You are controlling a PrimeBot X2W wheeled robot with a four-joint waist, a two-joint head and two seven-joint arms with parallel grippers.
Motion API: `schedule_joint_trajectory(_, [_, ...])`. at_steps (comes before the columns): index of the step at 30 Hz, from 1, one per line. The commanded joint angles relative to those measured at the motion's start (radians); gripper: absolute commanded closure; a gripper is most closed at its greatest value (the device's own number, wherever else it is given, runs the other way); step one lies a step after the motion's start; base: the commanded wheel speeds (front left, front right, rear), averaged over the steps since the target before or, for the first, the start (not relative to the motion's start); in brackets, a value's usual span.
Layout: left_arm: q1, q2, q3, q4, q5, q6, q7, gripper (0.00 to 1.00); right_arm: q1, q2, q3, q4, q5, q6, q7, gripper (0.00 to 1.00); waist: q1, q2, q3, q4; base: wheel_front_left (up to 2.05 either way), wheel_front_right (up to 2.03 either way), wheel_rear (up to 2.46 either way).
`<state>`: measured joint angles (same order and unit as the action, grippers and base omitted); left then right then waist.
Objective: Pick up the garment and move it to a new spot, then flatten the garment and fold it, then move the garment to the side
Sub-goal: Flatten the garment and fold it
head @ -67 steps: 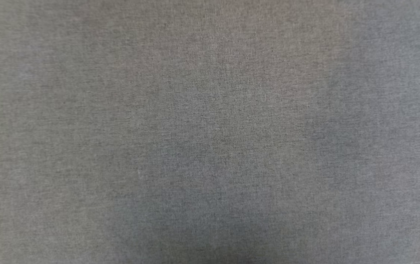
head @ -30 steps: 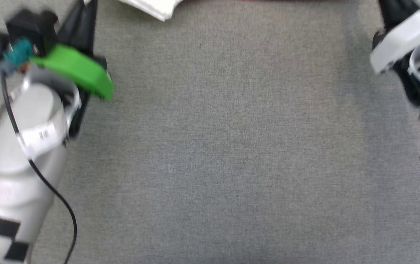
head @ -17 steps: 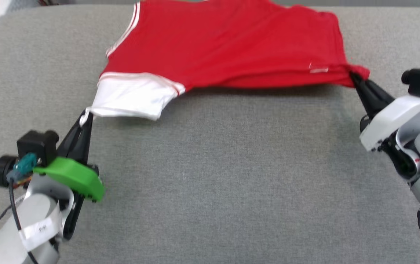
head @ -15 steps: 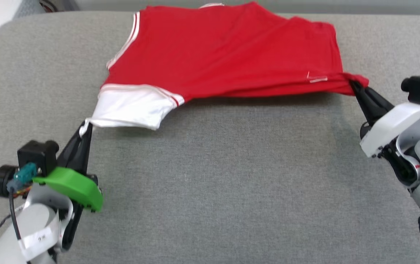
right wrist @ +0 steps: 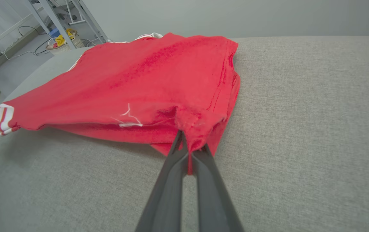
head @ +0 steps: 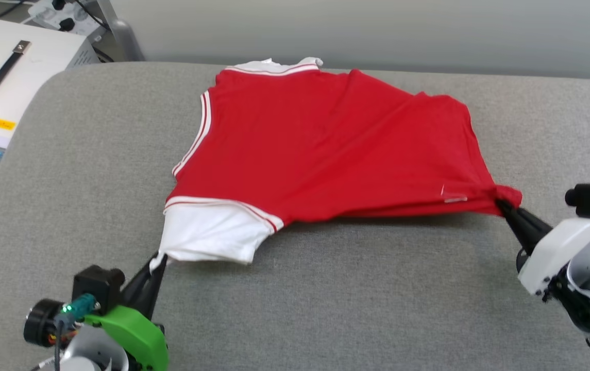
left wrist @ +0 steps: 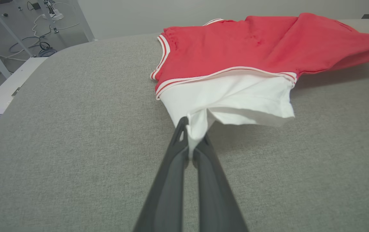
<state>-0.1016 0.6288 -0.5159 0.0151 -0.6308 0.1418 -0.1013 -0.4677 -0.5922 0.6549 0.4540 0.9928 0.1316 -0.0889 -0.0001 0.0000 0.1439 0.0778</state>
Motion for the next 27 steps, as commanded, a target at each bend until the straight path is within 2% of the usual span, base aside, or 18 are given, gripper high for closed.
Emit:
schedule_joint_trajectory(1, [0.03,0.01,-0.01,-0.005,0.007,-0.001,0.011,1.0,0.035,-0.011,0.004,-0.014,0.021,-0.001,0.014,1.0,0.0001,0.0,-0.03,0.008,0.0,0.0,0.0])
schedule_joint_trajectory(6, [0.091,0.022,-0.059,-0.034,-0.009,-0.031,0.05,1.0,0.139,-0.041,0.005,-0.049,0.051,-0.001,0.054,1.0,0.0001,0.0,-0.076,0.015,0.0,0.0,0.0])
schedule_joint_trajectory(16, [0.209,0.072,-0.107,-0.094,-0.066,-0.049,0.141,1.0,0.326,-0.081,-0.039,-0.126,0.079,-0.001,0.154,1.0,0.0001,0.0,-0.147,0.019,0.0,0.0,0.0])
schedule_joint_trajectory(27, [0.262,0.094,-0.124,-0.141,-0.118,-0.068,0.173,1.0,0.506,-0.081,-0.193,-0.238,0.044,-0.001,0.244,1.0,0.0001,0.0,-0.166,0.022,0.0,0.0,0.0])
